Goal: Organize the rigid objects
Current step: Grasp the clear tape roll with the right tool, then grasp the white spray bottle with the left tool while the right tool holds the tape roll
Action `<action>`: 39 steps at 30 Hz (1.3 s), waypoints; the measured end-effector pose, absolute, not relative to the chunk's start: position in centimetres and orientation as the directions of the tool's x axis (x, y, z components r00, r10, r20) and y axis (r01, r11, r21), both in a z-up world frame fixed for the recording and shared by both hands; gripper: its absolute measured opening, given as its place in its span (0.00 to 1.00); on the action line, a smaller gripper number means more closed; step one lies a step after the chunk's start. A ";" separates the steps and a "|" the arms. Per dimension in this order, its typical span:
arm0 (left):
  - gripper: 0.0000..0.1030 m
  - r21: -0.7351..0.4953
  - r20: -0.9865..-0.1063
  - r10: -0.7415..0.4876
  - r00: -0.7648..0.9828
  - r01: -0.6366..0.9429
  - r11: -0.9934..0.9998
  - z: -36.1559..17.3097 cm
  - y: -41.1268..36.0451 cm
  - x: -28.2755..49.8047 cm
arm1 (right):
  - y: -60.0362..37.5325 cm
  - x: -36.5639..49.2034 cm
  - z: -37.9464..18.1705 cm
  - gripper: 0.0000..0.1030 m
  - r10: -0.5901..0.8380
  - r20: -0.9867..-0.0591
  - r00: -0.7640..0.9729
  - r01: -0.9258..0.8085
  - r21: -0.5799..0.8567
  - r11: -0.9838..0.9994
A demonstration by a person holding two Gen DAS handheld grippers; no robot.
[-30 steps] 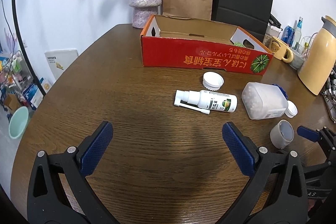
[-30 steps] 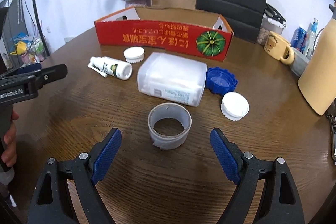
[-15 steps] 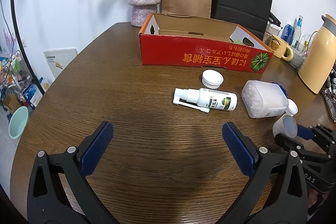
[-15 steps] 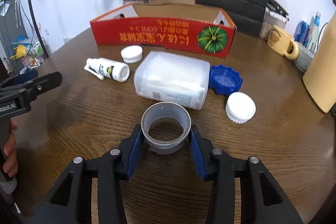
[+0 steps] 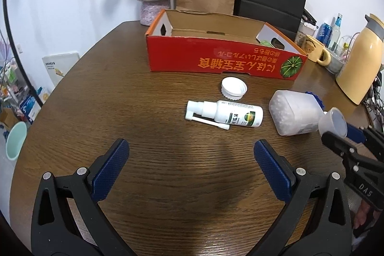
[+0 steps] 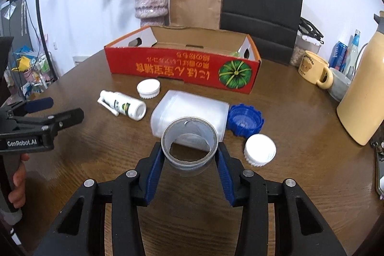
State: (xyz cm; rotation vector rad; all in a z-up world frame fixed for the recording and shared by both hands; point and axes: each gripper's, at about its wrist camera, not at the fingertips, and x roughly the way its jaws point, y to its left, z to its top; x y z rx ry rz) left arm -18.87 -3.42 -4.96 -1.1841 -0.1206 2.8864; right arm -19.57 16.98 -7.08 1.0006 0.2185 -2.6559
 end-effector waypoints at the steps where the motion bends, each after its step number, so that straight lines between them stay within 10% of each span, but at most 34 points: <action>1: 1.00 -0.079 -0.702 0.053 -0.710 0.004 -0.997 -4.9 -3.3 -19.0 | 17.1 -19.6 -7.0 0.46 -0.221 -0.661 -0.718 0.324 -0.036 -0.945; 39: 1.00 -0.067 -0.798 0.097 -0.595 -0.072 -0.995 -8.0 0.4 -27.2 | 18.7 -25.1 -6.9 0.46 -0.237 -0.621 -0.747 0.300 0.003 -0.954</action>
